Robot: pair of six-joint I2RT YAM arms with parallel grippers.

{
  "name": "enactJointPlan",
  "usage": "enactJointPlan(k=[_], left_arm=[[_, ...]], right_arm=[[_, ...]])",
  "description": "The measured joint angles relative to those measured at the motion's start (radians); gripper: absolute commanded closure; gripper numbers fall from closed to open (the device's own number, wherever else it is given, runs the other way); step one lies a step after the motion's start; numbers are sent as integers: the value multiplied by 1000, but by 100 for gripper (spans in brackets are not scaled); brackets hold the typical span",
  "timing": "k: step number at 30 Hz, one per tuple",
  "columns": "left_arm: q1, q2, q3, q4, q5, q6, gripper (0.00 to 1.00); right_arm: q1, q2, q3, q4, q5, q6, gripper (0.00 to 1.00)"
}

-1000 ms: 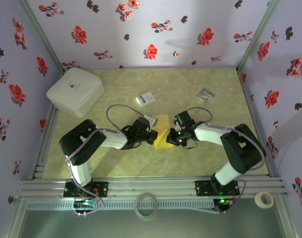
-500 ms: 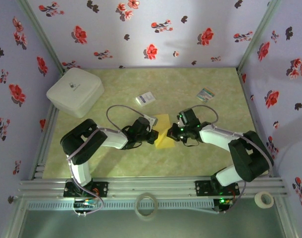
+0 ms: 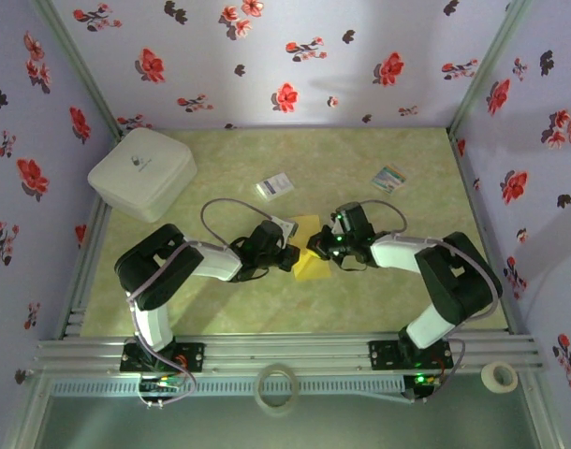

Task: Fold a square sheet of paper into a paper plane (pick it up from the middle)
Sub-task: Fold the triangle a second time at the center of the table.

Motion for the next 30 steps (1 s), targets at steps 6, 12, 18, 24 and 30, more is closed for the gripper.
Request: enactJointPlan(k=[6, 12, 18, 24, 30], left_arm=[[1, 0, 0, 0, 1, -1, 100], [4, 0, 0, -1, 11, -1, 100], [6, 1, 2, -4, 23, -1, 100], [10, 1, 4, -11, 27, -1, 100], [11, 1, 10, -22, 31, -1, 100]], right_arm=[[0, 51, -5, 59, -24, 18, 99], [-2, 80, -35, 96, -23, 18, 99], [-8, 93, -68, 152, -27, 20, 98], [-18, 66, -63, 101, -24, 9, 96], [-53, 34, -7, 20, -20, -38, 97]])
